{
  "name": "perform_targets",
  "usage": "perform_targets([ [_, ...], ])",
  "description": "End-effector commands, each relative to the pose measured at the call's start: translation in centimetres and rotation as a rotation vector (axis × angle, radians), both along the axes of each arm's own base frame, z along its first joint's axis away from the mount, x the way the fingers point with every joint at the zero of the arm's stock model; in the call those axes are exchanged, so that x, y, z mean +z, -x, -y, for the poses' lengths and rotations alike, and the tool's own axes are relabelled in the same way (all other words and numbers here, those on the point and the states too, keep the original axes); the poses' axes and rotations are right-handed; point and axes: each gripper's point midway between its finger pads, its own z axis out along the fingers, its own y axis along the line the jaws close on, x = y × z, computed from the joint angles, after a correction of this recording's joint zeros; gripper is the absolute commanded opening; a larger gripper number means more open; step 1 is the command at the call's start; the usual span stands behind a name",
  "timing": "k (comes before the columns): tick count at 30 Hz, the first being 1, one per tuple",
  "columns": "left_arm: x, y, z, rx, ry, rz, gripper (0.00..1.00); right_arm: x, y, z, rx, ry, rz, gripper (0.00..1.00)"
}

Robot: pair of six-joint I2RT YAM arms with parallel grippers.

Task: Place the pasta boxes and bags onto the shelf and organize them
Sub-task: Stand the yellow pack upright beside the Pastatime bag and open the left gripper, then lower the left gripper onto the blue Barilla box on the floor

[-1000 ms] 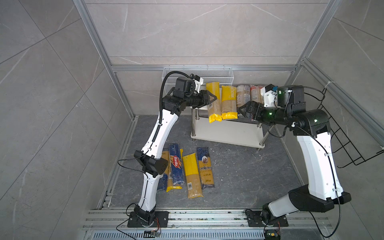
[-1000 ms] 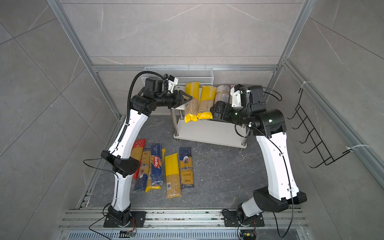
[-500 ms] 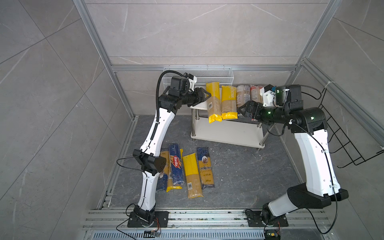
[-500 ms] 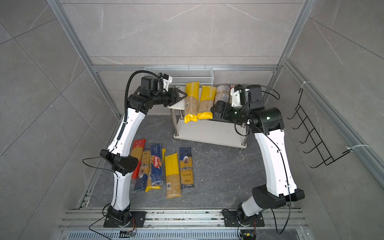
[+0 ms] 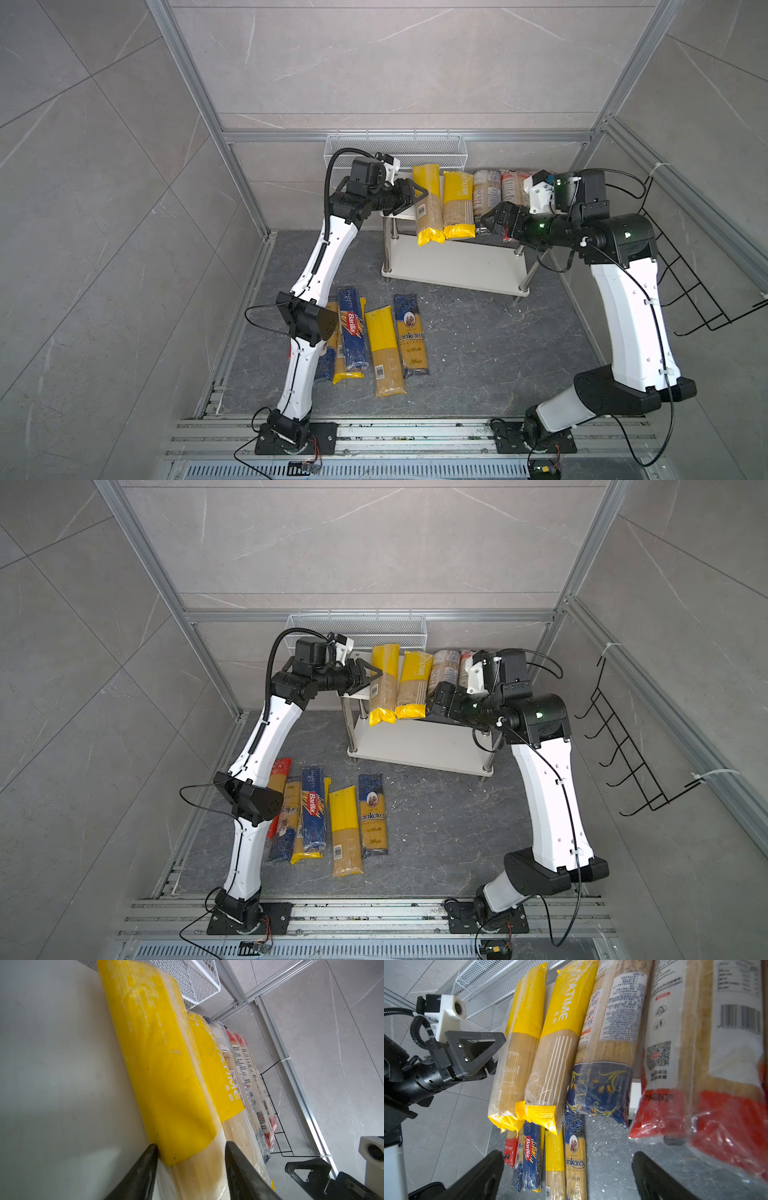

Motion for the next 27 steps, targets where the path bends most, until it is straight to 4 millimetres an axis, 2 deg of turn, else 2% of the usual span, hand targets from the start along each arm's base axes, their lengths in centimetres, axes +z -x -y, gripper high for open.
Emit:
perform_targets([
  [1, 1.6, 0.0, 1.3, -0.046, 0.070, 0.044, 0.53, 0.5, 0.6, 0.6, -0.006, 0.026, 0.015, 1.00],
  [7, 1.7, -0.1, 2.0, -0.070, 0.101, 0.043, 0.51, 0.4, 0.8, 0.8, -0.010, 0.028, 0.009, 1.00],
  [10, 1.7, -0.1, 1.6, -0.058, 0.085, 0.049, 0.58, 0.5, 0.9, 0.9, -0.016, 0.028, 0.014, 1.00],
  [15, 2.8, -0.6, -2.7, 0.040, 0.000, 0.107, 0.70, 0.4, 0.9, 0.9, -0.017, 0.024, 0.019, 1.00],
  [19, 4.7, -0.1, -6.4, 0.121, -0.067, 0.167, 0.72, 0.2, 0.7, 0.8, -0.012, 0.016, 0.023, 1.00],
  [24, 6.8, 2.4, -9.2, 0.190, -0.153, 0.232, 0.73, 0.0, 0.4, 0.6, -0.007, 0.018, 0.025, 1.00],
  [27, 7.0, 4.3, -10.7, 0.228, -0.207, 0.241, 0.75, -0.1, 0.3, 0.6, -0.003, 0.023, 0.028, 1.00],
])
